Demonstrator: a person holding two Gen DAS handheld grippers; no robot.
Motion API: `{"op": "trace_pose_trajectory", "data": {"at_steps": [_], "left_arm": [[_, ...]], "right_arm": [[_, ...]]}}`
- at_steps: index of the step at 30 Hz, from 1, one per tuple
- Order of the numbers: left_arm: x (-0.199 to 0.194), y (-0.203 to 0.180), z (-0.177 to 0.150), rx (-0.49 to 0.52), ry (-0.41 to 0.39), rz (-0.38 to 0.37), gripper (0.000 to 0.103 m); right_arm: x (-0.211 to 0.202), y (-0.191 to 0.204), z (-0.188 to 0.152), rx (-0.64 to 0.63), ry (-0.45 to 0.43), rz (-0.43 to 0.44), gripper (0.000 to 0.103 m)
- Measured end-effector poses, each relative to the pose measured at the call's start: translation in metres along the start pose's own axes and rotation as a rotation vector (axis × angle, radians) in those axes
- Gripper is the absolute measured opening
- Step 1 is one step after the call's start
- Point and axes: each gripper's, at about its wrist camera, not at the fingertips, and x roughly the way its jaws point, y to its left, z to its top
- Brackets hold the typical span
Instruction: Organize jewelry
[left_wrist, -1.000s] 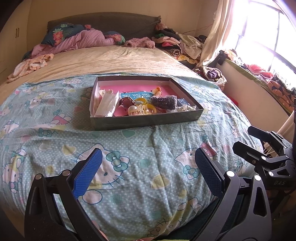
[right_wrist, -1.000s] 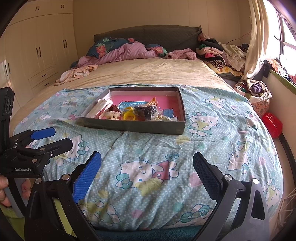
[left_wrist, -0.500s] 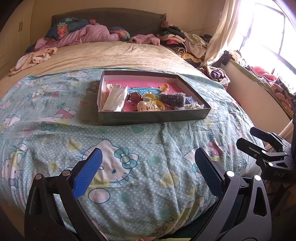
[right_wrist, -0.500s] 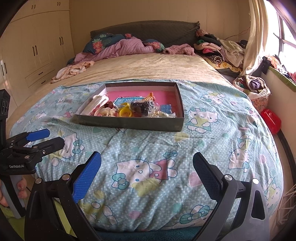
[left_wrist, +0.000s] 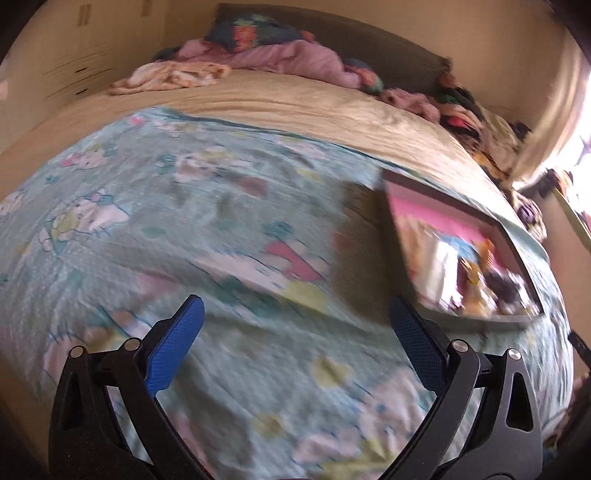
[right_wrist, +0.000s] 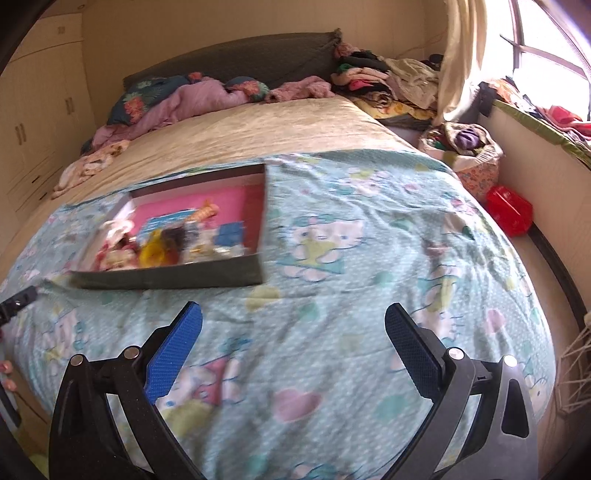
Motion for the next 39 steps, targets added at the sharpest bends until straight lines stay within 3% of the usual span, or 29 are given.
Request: {"op": "trace_pose_trajectory", "data": {"at_steps": [3,5,8,9,11,13,15,20,39], "left_arm": [[0.035,0.047,0.035,-0.077,-0.033,0.151,0.094],[0.058,0.074,0.051,-0.117,-0.043,0.235,0.094],[0.101,0.110,0.059,-0.190,0.033,0.321,0.094],[0.109,0.114,0.057,-0.186,0.043,0.314,0.094],[0.103,0.103,0.055,-0.141,0.027,0.360,0.094],[0.104,0.097,0.055,-0.112,0.040,0.399,0.094],[0.102,0.097,0.054,-0.112,0.042,0.400,0.094],[0.103,0.100,0.054,-0.120,0.043,0.390,0.094],[0.105,0.099,0.055,-0.121,0.043,0.386,0.094]], "right_arm": [[0.043,-0.059,0.017,0.072,0.023,-0.113,0.099],[0.076,-0.104,0.026,0.151,0.091,-0.196,0.099],[0.119,-0.156,0.035,0.201,0.121,-0.310,0.099],[0.133,-0.171,0.035,0.227,0.143,-0.326,0.099],[0.153,-0.192,0.032,0.280,0.157,-0.265,0.099],[0.153,-0.191,0.034,0.257,0.150,-0.283,0.099],[0.153,-0.185,0.033,0.229,0.129,-0.316,0.099],[0.153,-0.194,0.031,0.257,0.121,-0.282,0.099],[0.149,-0.185,0.032,0.247,0.122,-0.293,0.099]]}}
